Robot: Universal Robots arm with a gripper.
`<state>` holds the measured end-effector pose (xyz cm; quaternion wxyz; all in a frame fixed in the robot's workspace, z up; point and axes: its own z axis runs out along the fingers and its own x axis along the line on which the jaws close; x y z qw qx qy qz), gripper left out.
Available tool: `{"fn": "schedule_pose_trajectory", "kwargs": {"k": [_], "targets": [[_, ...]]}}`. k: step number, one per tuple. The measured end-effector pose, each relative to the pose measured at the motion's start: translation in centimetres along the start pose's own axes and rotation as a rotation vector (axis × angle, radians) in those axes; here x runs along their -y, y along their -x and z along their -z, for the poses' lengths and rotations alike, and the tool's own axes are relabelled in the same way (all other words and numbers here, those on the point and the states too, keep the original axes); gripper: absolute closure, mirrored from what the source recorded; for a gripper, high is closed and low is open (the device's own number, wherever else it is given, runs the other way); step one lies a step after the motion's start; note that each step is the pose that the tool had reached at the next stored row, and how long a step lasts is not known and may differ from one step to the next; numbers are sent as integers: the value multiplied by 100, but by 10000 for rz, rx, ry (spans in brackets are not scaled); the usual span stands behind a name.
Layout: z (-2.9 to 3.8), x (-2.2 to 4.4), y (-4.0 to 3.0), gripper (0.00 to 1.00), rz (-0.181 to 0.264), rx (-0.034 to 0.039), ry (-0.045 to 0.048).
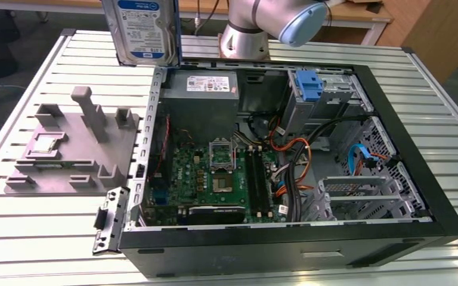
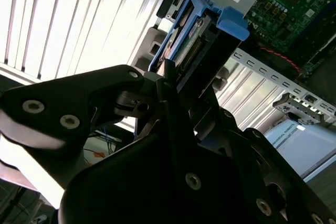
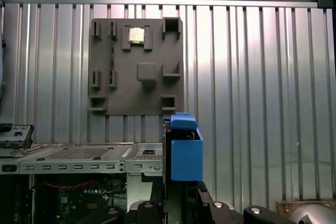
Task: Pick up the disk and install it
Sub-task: 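Pick up the disk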
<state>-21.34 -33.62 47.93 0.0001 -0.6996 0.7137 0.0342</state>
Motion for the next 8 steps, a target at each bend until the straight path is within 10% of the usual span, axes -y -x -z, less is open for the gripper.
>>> {"fn": "schedule_pose_trajectory", "kwargs": {"k": [8], "targets": [[7,38,-85,65,-4,-2,36]]}}
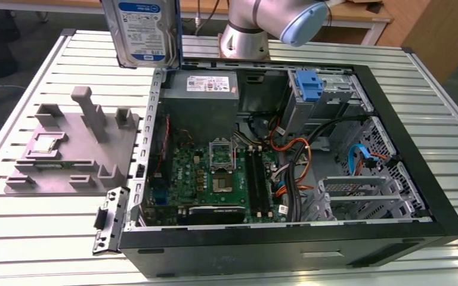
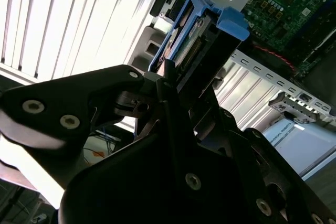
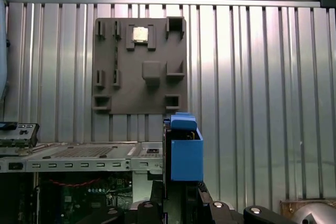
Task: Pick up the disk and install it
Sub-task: 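Pick up the disk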
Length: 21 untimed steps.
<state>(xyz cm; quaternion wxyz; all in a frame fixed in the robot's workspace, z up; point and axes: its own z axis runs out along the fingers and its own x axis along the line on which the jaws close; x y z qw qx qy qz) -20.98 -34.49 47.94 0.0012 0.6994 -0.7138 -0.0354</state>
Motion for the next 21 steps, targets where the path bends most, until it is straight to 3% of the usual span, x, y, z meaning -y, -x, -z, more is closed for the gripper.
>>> {"fn": "schedule_pose_trajectory", "kwargs": {"k": [5,10,21], "targets": [[5,30,-73,65,-5,1,14],[11,105,-109,65,-7,0,27],[26,384,-126,65,-8,-1,59]]}}
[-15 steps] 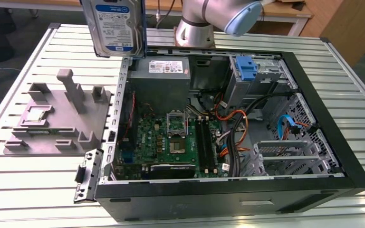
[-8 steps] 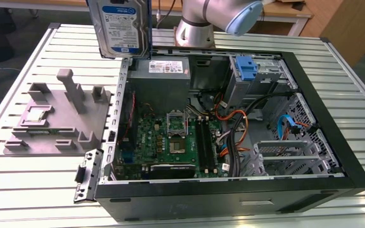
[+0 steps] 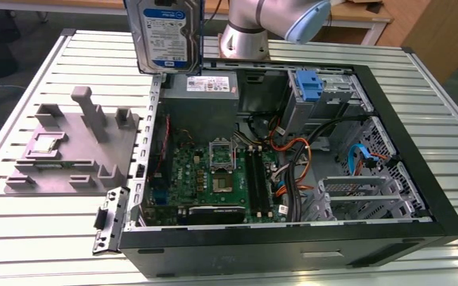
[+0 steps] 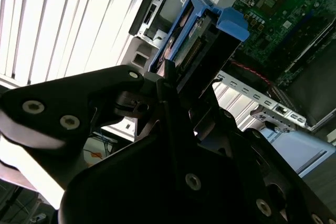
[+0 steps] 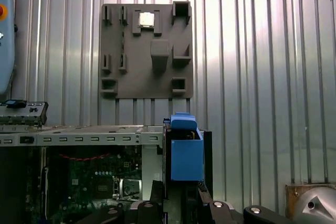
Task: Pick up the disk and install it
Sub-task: 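Pick up the disk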
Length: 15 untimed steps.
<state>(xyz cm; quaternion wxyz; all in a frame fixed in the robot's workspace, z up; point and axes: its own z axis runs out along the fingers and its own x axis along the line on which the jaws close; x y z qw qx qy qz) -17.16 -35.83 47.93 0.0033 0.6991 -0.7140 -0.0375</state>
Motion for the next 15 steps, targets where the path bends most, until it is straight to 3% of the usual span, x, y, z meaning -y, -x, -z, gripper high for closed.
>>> {"fn": "schedule_pose_trajectory", "kwargs": {"k": [15], "targets": [[18,458,4,65,-1,0,28]]}}
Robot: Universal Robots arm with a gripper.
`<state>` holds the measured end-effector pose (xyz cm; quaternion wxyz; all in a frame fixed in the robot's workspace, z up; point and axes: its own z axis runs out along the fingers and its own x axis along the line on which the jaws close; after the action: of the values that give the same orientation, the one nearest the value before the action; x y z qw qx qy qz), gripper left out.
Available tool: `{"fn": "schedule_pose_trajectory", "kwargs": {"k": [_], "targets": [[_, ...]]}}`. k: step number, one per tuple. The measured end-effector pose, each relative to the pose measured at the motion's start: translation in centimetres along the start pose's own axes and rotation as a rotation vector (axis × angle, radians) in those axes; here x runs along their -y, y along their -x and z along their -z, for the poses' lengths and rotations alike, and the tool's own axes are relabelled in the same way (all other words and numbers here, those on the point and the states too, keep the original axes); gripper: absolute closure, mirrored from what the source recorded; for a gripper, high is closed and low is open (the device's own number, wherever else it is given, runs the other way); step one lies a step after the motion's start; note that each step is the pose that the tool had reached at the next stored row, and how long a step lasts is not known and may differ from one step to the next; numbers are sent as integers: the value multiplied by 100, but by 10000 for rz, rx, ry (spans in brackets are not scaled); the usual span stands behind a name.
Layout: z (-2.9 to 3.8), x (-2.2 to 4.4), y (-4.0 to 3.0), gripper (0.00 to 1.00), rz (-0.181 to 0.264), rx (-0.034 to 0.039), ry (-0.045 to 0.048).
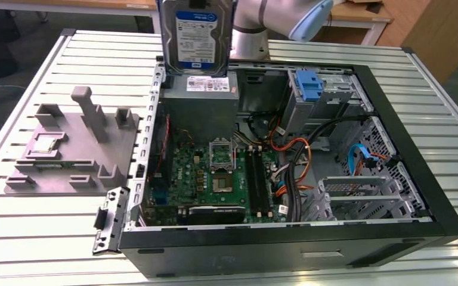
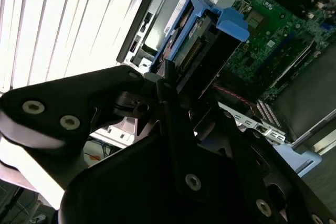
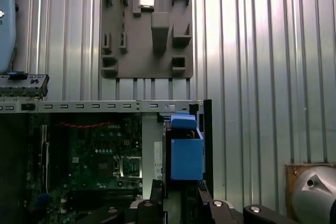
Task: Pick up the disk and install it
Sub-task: 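Pick up the disk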
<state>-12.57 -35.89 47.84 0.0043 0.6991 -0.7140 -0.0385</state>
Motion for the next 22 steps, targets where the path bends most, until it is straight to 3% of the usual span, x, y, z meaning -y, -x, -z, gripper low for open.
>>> {"fn": "schedule_pose_trajectory", "kwargs": {"k": [22], "targets": [[26,653,13,65,0,0,12]]}}
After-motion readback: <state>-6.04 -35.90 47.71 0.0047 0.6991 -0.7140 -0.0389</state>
